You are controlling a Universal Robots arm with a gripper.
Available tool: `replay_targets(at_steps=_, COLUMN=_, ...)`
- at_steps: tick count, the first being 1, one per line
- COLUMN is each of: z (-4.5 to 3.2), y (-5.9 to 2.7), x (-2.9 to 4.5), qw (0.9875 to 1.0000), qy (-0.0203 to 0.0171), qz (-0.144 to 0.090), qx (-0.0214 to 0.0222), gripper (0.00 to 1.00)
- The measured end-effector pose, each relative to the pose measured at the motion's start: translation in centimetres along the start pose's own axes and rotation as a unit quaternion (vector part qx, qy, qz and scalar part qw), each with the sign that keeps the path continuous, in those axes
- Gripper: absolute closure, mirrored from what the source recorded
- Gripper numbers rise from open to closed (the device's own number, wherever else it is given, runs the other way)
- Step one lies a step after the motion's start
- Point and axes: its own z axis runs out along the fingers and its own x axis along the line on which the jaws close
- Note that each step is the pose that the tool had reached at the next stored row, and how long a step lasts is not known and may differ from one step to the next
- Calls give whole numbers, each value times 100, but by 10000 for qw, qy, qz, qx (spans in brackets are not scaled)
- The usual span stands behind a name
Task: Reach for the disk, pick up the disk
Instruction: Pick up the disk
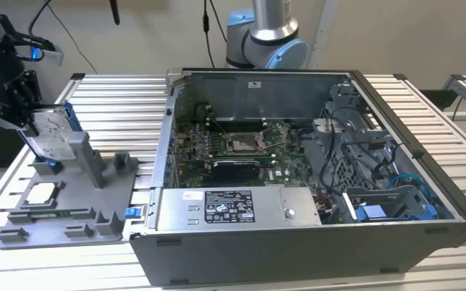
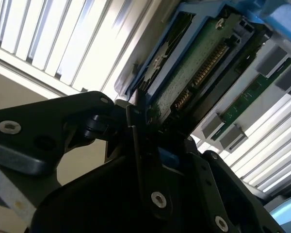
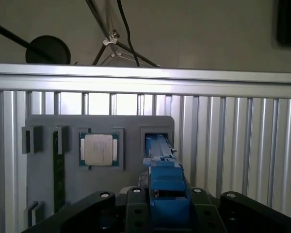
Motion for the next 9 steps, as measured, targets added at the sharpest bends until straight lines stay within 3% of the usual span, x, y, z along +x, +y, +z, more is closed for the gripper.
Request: replay_targets(at_steps=9, z=-91, y=1, x=-3, qw=10000, qy=0, qz=-1, qx=0, gripper=100)
